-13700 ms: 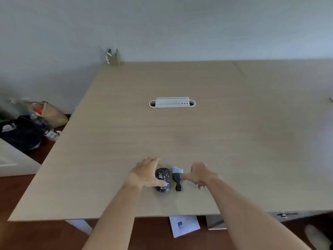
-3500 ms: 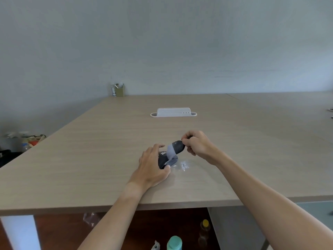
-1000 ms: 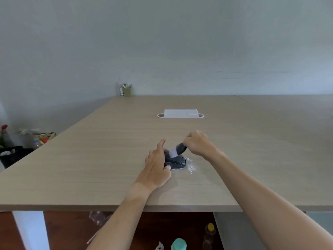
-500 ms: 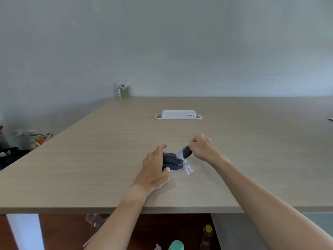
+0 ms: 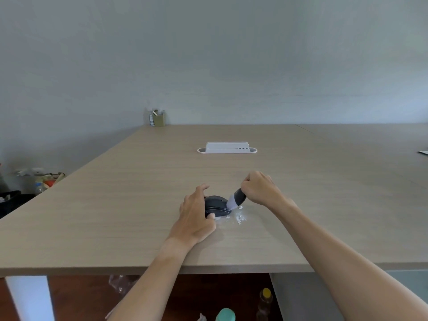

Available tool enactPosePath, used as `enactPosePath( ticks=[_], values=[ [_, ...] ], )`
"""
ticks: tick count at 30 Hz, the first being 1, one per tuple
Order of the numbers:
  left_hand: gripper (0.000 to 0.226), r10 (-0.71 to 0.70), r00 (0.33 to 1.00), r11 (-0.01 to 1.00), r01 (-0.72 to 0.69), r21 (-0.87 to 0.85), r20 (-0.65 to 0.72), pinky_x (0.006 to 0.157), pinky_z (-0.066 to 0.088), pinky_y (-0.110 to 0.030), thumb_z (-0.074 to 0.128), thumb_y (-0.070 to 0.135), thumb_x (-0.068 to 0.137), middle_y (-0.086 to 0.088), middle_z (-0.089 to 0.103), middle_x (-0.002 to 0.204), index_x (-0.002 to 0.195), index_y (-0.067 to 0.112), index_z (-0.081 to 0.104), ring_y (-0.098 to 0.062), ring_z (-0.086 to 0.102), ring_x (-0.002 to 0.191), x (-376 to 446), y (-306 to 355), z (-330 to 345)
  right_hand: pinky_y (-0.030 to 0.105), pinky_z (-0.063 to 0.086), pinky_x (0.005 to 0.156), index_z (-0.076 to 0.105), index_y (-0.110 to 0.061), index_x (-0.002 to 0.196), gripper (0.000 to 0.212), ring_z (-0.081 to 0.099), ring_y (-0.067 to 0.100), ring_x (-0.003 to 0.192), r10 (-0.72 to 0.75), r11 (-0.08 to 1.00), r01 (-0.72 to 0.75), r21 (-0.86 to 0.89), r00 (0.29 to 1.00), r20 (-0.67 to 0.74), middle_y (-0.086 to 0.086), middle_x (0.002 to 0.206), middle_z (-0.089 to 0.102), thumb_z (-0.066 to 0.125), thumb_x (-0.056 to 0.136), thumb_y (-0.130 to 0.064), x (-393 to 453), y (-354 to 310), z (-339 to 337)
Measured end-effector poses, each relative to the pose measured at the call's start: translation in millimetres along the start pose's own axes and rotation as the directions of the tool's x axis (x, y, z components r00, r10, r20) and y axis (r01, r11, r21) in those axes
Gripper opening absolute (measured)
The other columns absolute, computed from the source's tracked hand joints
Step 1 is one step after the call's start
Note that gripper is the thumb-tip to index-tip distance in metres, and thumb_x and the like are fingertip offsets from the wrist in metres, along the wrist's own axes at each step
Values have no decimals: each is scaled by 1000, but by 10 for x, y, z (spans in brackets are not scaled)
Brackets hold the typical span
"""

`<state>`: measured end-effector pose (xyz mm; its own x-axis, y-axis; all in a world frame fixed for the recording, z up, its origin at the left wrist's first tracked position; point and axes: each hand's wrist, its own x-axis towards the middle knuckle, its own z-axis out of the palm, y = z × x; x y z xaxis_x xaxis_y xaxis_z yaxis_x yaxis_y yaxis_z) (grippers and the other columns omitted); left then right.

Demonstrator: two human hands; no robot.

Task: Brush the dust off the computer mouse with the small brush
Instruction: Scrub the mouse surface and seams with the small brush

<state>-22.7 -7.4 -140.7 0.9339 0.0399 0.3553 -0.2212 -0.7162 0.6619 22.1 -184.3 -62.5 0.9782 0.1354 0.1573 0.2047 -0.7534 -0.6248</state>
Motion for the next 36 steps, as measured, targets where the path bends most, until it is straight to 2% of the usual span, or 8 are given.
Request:
enactPosePath(
  ticks=[2, 7, 11, 15, 21, 27, 32, 36],
  values=[
    [69, 2, 1000, 1000, -2, 20, -17, 103, 26, -29, 55, 13, 81, 10, 43, 117, 142, 28, 26, -13, 34, 119, 0, 5, -2, 24, 24, 43, 51, 2, 61, 18, 32, 22, 57, 1, 999, 1, 34, 999, -36, 8, 61, 42, 39, 76, -2, 14, -28, -14],
    [71, -15, 999, 1000, 16, 18, -50, 104, 27, -29, 63, 22, 81, 9, 47, 115, 141, 29, 28, -17, 37, 121, 19, -19, 20, 33, 27, 55, 44, -12, 61, 9, 30, 22, 56, -49, 977, 37, 208, 998, 48, 3, 54, 35, 42, 68, -8, 17, -93, 138],
    [73, -24, 998, 1000, 25, 17, -65, 101, 23, -27, 67, 31, 80, 7, 47, 116, 141, 31, 28, -16, 35, 124, 16, -23, 39, 27, 23, 47, 35, -12, 55, 18, 28, 21, 56, -36, 997, 35, 65, 999, 13, 4, 56, 34, 40, 70, -2, 19, -26, 96],
    [73, 6, 998, 999, -3, 54, -69, 102, 25, -29, 68, 32, 75, 7, 47, 118, 138, 30, 31, -16, 36, 122, 13, -52, 43, 26, 29, 49, 56, -2, 63, 18, 40, 22, 61, -57, 993, 63, 104, 997, -56, 5, 61, 47, 42, 74, 0, 13, -10, 50],
    [75, -8, 999, 1000, 9, 12, -47, 106, 30, -33, 65, 24, 72, 7, 48, 111, 138, 30, 29, -18, 41, 119, 26, -78, 29, 21, 36, 59, 59, -17, 83, 12, 52, 17, 79, -223, 967, 210, 144, 971, 83, -6, 78, 58, 53, 85, -7, -32, -66, 201],
    [75, -11, 999, 1000, 12, 15, -52, 106, 31, -35, 64, 22, 72, 5, 49, 110, 138, 28, 30, -19, 42, 117, 5, -46, 18, 20, 32, 56, 57, -13, 85, 12, 48, 17, 83, -193, 976, 198, 89, 979, -57, -2, 84, 58, 49, 86, -4, 18, 13, 75],
    [71, -7, 999, 999, 9, 32, -45, 104, 28, -33, 64, 23, 72, 6, 49, 110, 136, 27, 33, -19, 43, 116, 23, -76, 24, 22, 36, 57, 57, -21, 74, 18, 52, 15, 76, -195, 968, 179, 173, 978, 77, -7, 76, 57, 54, 85, -7, -16, -76, 178],
    [64, 9, 999, 995, -4, 99, -54, 99, 22, -29, 59, 18, 75, 8, 49, 116, 134, 27, 38, -18, 38, 117, 8, -40, 27, 18, 34, 57, 58, -11, 86, 15, 49, 20, 89, -145, 988, 145, 61, 989, -14, 1, 90, 59, 47, 85, -2, 35, 10, 109]
  ],
)
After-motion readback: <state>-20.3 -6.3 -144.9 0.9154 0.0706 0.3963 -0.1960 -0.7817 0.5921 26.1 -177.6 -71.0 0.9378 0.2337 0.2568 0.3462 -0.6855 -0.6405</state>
